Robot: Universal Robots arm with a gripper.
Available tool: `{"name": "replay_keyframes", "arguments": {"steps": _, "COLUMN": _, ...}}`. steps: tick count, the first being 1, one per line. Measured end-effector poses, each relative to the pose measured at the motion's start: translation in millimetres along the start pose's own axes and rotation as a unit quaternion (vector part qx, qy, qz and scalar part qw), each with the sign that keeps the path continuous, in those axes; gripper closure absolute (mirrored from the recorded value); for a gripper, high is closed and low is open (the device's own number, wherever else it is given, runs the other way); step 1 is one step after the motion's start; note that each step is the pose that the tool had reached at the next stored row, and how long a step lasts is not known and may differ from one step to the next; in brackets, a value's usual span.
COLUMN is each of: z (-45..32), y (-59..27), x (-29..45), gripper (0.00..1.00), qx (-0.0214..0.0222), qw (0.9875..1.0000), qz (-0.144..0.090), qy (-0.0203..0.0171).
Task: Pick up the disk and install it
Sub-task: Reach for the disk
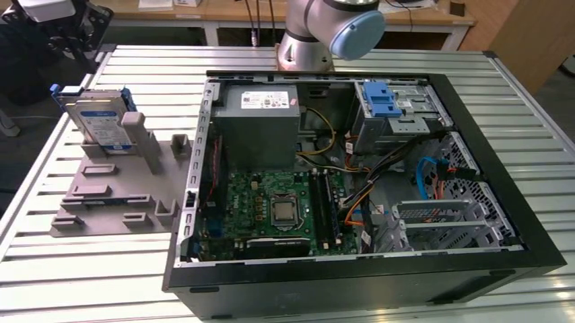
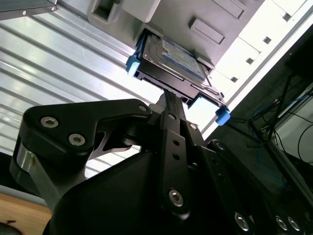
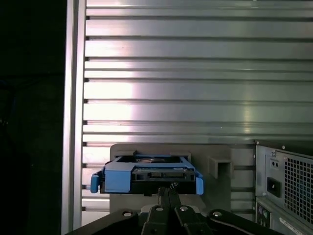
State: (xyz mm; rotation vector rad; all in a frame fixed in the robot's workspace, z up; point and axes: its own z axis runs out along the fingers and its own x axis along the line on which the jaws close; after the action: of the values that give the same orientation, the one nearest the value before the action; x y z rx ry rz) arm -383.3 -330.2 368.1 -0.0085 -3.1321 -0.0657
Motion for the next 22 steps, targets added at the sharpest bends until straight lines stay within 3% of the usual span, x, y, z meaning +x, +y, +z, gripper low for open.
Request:
{"name": "replay_keyframes", "arguments": {"steps": 18, "z": 3.1, "y": 3.3, "x": 22.7, "gripper": 0.89, "qx": 0.0, "qw": 1.0, "qz": -0.001, "qy": 0.0001}}
{"name": "replay_keyframes", "arguments": {"steps": 22, "z": 3.2, "y": -1.4, "x": 26.0, "gripper": 0.89, "qx": 0.0, "qw": 1.0, "qz": -0.001, "qy": 0.0}}
